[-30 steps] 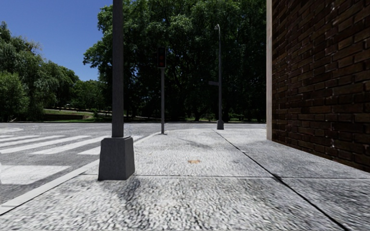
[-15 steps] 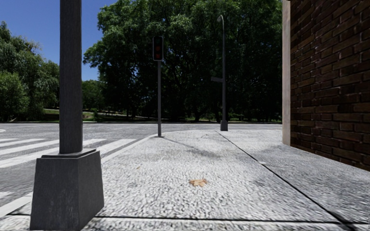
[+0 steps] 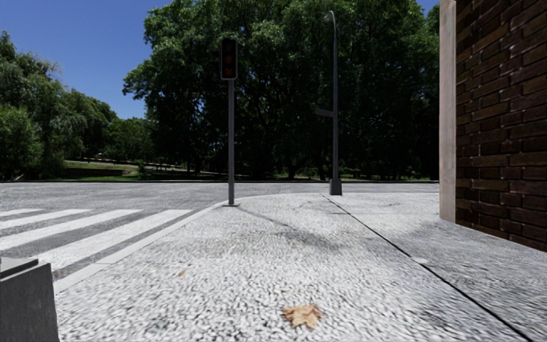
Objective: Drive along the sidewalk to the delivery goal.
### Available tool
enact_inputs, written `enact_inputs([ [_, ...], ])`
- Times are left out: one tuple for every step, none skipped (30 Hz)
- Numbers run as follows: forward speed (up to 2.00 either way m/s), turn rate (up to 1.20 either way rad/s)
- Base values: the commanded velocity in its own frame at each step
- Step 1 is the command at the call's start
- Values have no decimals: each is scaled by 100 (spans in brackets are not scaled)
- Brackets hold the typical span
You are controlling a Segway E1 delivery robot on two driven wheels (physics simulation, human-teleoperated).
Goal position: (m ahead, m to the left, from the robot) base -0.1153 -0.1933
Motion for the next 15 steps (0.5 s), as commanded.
enact_inputs([
  [87,0],
  [57,0],
  [0,0],
  [0,0],
  [0,0],
  [0,0],
  [0,0],
  [0,0],
  [0,0],
  [0,0],
  [0,0],
  [0,0],
  [0,0],
  [0,0],
  [0,0],
])
